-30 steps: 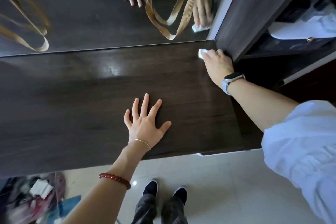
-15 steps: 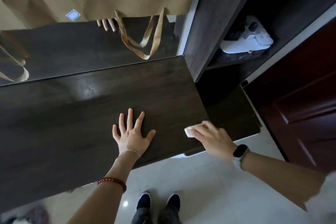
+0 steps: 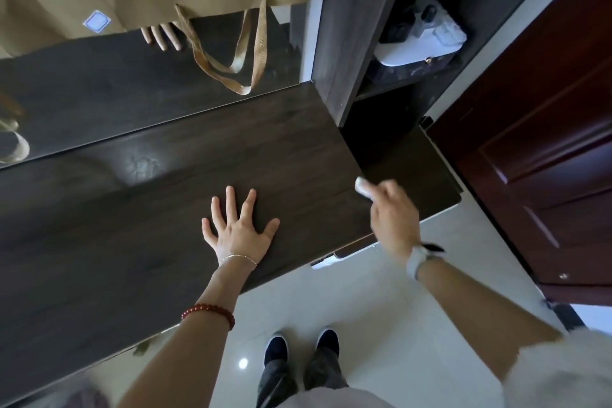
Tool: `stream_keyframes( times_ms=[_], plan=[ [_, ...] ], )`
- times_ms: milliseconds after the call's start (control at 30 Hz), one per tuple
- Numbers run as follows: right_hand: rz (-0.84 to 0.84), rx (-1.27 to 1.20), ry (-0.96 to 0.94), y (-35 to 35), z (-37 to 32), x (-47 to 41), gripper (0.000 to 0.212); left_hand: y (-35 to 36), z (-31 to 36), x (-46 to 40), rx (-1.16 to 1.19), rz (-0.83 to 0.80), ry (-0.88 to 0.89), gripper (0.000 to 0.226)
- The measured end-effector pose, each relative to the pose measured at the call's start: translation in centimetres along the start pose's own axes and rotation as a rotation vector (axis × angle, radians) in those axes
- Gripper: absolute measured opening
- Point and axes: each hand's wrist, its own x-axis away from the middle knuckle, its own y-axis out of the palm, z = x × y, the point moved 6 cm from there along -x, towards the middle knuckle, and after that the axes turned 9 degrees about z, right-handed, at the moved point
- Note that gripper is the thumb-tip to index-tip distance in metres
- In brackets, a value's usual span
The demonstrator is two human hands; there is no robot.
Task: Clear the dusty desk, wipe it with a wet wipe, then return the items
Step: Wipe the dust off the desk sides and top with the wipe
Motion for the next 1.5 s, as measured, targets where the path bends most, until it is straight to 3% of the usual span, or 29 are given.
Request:
stream_keyframes(
  times_ms=[100, 233, 333, 467, 567, 633, 733, 967, 1067, 1133, 1200, 1333, 1433, 1500],
  plan=[
    [-0.136, 0.124, 0.103, 2.2, 0.9, -2.1, 0.05, 0.0, -0.1, -0.1, -0.036, -0.011, 0.02, 0.067],
    [-0.137, 0.173, -0.014, 2.8, -2.3, 2.0, 0.053, -0.6, -0.2, -0.1, -0.105, -0.004, 0.094, 0.064],
    [-0.1, 0.055, -0.102, 3.1, -5.8, 7.1, 0.061, -1.4, -0.8, 1.1, -0.099, 0.03, 0.16, 0.058],
    [-0.222, -0.185, -0.152, 3.9, -11.2, 11.1, 0.059, -2.1, -4.2, 5.2, -0.052, 0.069, 0.178, 0.052],
    [-0.171, -0.294, -0.024, 3.3, -11.4, 9.9, 0.052, -2.8, -8.1, 7.9, -0.033, 0.117, 0.127, 0.061],
    [-0.11, -0.221, 0.084, 3.3, -10.6, 8.3, 0.047, -3.1, -10.2, 8.9, -0.038, 0.128, 0.093, 0.061],
    [-0.153, -0.079, 0.141, 4.6, -12.4, 7.3, 0.044, -3.7, -12.2, 9.8, -0.035, 0.155, 0.063, 0.058],
    [-0.383, -0.107, -0.201, 8.1, -23.8, 9.3, 0.049, -4.8, -17.3, 12.3, 0.036, 0.234, -0.11, 0.05],
    [-0.483, -0.28, -0.434, 7.9, -26.4, 13.9, 0.05, -5.6, -19.2, 14.0, 0.131, 0.273, -0.241, 0.049],
    [-0.553, -0.414, -0.481, 7.0, -25.9, 17.3, 0.05, -6.3, -19.6, 15.3, 0.185, 0.302, -0.274, 0.047],
    [-0.554, -0.473, -0.389, 5.7, -23.3, 19.6, 0.046, -6.8, -18.7, 16.4, 0.211, 0.314, -0.233, 0.045],
    [-0.309, -0.537, 0.06, 1.0, -14.8, 20.4, 0.033, -6.5, -13.5, 17.1, 0.311, 0.269, -0.019, 0.035],
    [-0.138, -0.608, 0.42, -4.0, -8.0, 20.5, 0.011, -4.9, -6.4, 17.4, 0.488, 0.111, 0.11, 0.025],
    [-0.033, -0.638, 0.575, -8.1, -3.5, 21.2, 0.02, -3.2, 0.1, 18.7, 0.642, -0.107, 0.146, 0.026]
  ],
)
